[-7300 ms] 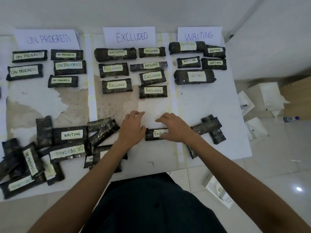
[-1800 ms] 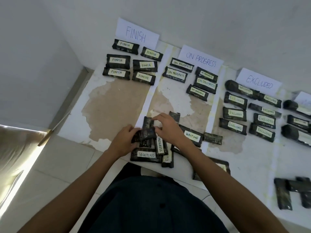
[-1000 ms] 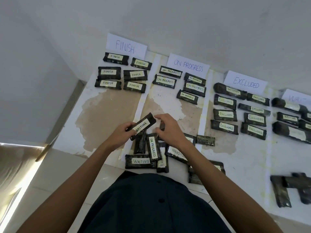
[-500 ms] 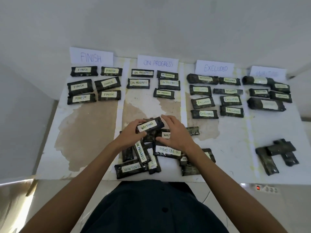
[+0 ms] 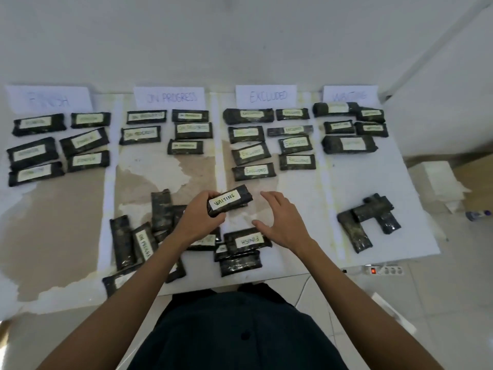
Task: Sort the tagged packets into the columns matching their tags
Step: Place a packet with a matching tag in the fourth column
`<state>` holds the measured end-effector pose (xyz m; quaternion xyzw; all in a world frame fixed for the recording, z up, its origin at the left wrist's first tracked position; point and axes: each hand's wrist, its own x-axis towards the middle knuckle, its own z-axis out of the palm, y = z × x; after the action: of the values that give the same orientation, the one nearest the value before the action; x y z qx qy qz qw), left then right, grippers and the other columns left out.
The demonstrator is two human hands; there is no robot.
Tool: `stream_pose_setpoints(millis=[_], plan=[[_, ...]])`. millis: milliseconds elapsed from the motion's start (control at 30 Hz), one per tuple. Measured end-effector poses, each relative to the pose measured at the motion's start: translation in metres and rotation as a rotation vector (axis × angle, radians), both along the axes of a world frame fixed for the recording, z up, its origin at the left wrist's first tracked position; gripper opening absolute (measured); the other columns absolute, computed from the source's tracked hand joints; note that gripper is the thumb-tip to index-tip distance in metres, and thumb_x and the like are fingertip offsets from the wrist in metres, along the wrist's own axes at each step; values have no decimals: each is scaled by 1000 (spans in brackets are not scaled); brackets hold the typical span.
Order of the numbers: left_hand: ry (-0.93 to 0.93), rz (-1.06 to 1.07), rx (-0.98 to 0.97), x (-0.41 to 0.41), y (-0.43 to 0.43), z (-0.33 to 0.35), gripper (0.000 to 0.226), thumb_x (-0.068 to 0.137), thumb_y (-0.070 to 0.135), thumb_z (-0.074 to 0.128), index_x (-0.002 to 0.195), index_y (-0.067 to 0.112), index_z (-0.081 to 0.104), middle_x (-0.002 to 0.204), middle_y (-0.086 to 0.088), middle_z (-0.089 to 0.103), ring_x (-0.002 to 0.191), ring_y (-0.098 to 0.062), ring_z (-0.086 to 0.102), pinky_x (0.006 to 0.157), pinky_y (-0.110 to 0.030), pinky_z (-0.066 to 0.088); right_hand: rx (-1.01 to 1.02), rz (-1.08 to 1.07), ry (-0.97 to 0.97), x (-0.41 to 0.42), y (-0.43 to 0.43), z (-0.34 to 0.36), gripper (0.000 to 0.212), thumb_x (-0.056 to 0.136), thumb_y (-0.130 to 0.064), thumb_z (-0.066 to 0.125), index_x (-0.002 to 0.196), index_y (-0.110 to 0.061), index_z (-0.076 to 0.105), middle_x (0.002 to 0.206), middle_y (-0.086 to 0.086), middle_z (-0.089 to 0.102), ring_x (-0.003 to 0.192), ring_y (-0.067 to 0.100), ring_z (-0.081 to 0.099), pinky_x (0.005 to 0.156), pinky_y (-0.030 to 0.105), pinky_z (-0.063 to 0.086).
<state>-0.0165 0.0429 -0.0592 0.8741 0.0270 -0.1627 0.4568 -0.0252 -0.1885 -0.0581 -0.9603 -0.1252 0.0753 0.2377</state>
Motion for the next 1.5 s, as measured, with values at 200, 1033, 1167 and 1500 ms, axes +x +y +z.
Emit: stream_pose_setpoints(millis=[200, 1033, 1167, 1500], plan=[[-89, -97, 122, 31, -82, -6, 45, 79, 26, 69, 119, 13, 54, 105, 1, 44, 93, -13, 45, 79, -21, 38, -53, -99, 44, 8, -86, -12, 62, 82, -43, 63, 135, -16, 45, 136, 5, 47, 117, 25, 51, 95, 39, 44], [-283, -409, 373, 138, -330, -79, 57, 85, 25, 65, 136, 7, 45, 109, -15, 47, 101, -32, 45, 87, -40, 39, -265, -349, -64, 53, -255, -86, 40, 85, -44, 53, 111, -14, 61, 123, 11, 57, 116, 29, 51, 101, 46, 39], [-363, -388, 385, 150, -343, -86, 53, 84, 22, 67, 131, 5, 51, 111, -17, 51, 103, -35, 47, 89, -43, 39, -259, -348, -133, 52, -256, -90, 38, 86, -42, 53, 110, -14, 62, 123, 11, 57, 116, 29, 51, 100, 45, 39], [-400, -355, 423, 152, -363, -91, 52, 83, 25, 67, 130, 10, 52, 123, -14, 52, 111, -36, 45, 90, -44, 37, -245, -345, -154, 53, -257, -92, 38, 85, -42, 55, 111, -15, 63, 122, 10, 58, 116, 28, 51, 100, 42, 38]])
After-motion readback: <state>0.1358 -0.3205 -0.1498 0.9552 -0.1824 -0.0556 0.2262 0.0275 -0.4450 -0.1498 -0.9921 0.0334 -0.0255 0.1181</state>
